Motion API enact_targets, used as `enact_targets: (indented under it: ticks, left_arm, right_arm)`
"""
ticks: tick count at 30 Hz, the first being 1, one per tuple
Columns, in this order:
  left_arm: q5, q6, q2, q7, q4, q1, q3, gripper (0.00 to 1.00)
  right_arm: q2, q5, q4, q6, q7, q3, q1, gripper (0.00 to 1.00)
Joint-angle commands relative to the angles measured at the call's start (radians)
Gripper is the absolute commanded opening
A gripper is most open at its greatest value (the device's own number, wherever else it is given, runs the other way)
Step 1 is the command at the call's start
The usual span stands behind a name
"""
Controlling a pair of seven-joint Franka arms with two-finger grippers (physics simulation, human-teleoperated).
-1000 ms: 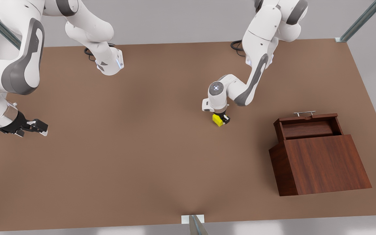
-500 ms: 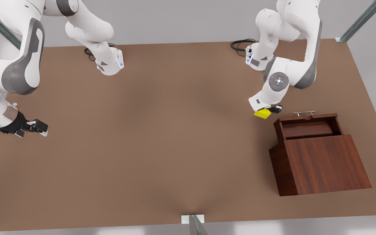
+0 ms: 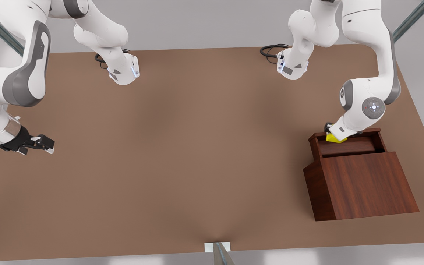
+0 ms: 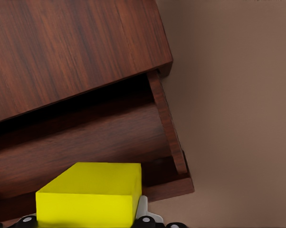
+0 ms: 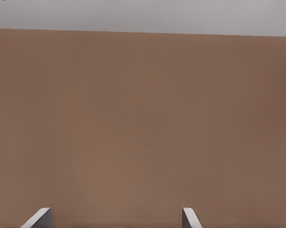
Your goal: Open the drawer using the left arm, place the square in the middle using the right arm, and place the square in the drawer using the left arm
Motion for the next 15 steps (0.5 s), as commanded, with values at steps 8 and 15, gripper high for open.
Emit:
enact_targets:
  ticks: [8, 15]
  left_arm:
    - [-0.064, -0.007, 0.027, -0.005, 0.043, 0.005, 0.02, 0.68]
    - [-0.151, 0.0, 0.085, -0.006, 0.078, 0.006, 0.038, 0.68]
  right_arm:
    - [0.001, 0.0, 0.0, 0.0, 0.0, 0.0, -0.001, 1.0]
    - [0.001, -0.002, 0.0, 0.0, 0.0, 0.0, -0.001, 1.0]
